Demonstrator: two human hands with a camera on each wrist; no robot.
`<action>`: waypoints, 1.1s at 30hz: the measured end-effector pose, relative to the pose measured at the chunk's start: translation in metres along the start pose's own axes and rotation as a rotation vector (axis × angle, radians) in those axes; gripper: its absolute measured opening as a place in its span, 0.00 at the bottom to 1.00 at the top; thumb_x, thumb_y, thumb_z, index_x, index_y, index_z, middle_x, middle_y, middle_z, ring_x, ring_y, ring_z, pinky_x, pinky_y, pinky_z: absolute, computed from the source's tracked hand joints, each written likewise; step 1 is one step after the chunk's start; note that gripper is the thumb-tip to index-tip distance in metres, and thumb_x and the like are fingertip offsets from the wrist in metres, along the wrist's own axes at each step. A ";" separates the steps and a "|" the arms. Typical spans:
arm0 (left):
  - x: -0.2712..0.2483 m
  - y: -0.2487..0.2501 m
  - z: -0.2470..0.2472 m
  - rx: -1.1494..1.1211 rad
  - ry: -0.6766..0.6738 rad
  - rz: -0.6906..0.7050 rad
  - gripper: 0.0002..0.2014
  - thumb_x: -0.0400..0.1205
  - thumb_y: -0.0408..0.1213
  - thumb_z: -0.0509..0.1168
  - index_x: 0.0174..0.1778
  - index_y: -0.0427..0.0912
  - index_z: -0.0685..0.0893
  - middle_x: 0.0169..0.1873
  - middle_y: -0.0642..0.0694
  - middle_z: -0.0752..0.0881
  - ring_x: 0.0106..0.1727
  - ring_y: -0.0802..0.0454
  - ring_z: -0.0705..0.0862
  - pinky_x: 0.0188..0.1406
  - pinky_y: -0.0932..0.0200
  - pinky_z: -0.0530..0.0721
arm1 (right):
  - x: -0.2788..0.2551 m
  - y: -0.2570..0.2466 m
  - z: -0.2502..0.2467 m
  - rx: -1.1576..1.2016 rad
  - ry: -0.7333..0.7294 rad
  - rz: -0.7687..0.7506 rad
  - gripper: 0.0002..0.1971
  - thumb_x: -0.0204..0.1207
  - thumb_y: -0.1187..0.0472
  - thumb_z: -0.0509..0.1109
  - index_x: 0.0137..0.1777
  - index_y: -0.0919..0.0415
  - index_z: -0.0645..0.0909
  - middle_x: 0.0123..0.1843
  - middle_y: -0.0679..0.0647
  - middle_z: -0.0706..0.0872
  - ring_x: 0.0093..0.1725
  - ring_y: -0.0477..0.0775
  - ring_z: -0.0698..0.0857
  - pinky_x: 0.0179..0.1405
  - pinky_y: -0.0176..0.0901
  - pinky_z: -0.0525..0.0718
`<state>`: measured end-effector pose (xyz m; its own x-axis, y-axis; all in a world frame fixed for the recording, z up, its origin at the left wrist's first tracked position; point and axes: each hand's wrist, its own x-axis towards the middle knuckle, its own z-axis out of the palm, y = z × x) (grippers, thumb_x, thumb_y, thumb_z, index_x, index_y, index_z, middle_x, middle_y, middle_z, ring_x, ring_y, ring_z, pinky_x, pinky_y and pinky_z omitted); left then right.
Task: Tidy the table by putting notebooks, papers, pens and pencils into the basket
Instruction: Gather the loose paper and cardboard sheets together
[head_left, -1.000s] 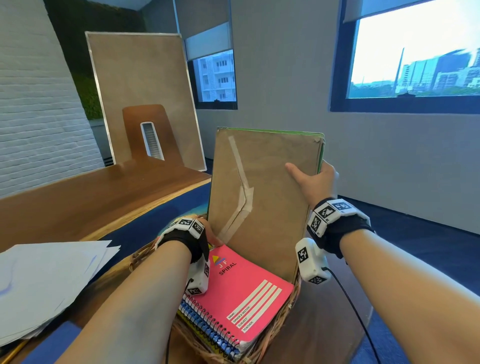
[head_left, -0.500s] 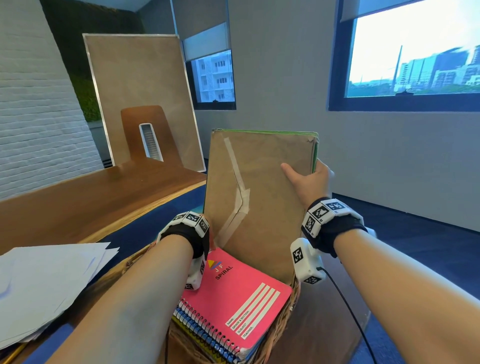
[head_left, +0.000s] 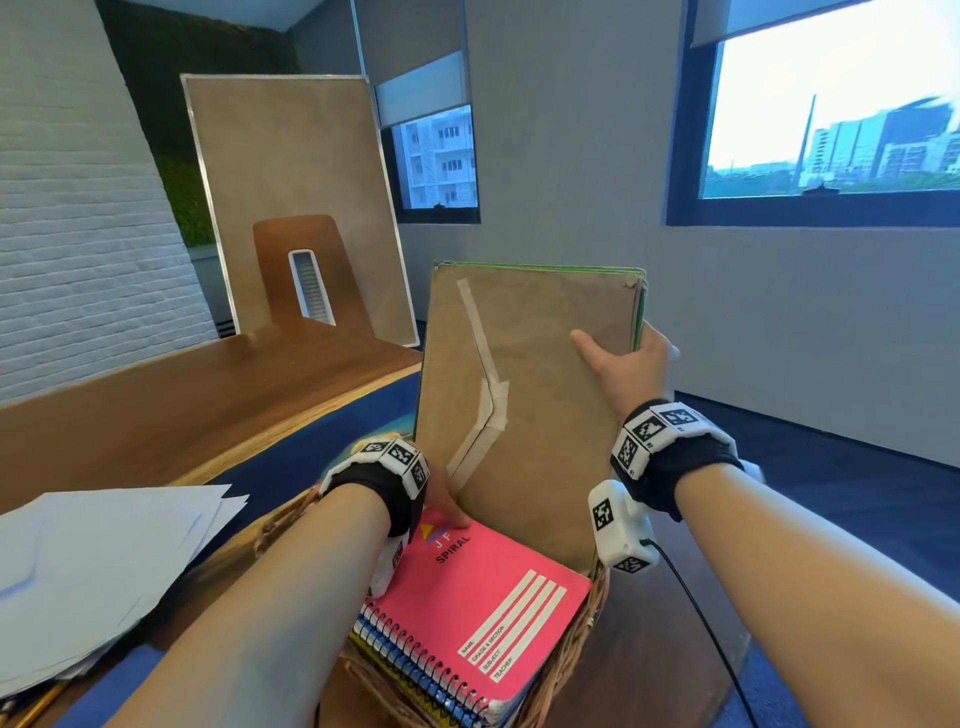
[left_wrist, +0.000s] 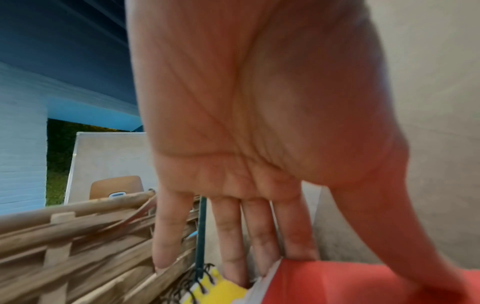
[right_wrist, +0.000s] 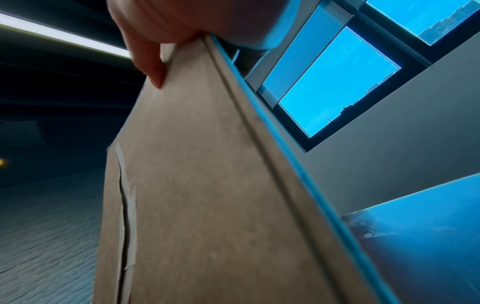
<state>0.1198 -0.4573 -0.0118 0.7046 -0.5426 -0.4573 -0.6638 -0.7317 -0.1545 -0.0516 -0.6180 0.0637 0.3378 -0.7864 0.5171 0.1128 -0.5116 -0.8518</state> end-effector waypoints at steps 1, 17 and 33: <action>0.007 0.000 0.001 -0.006 0.011 -0.008 0.48 0.37 0.84 0.60 0.46 0.58 0.88 0.45 0.55 0.88 0.50 0.50 0.86 0.59 0.49 0.82 | 0.000 0.000 0.000 -0.013 0.004 -0.005 0.09 0.67 0.52 0.77 0.42 0.56 0.86 0.36 0.46 0.84 0.41 0.48 0.84 0.45 0.38 0.82; -0.002 -0.011 -0.022 -0.234 0.183 -0.206 0.25 0.64 0.48 0.78 0.53 0.38 0.85 0.46 0.45 0.87 0.49 0.44 0.88 0.46 0.55 0.86 | 0.000 0.001 -0.002 0.102 -0.007 -0.043 0.11 0.69 0.50 0.74 0.30 0.52 0.79 0.26 0.43 0.79 0.25 0.36 0.78 0.29 0.31 0.79; -0.044 -0.008 -0.068 -0.973 0.543 -0.052 0.20 0.63 0.38 0.83 0.37 0.41 0.77 0.42 0.41 0.86 0.44 0.45 0.87 0.52 0.48 0.88 | 0.005 -0.003 0.001 0.046 0.062 0.114 0.17 0.58 0.44 0.83 0.37 0.51 0.82 0.34 0.45 0.84 0.39 0.49 0.84 0.42 0.41 0.83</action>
<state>0.1112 -0.4561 0.0688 0.8997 -0.4364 0.0099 -0.3186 -0.6409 0.6984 -0.0490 -0.6200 0.0691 0.2924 -0.8595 0.4193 0.1201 -0.4020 -0.9077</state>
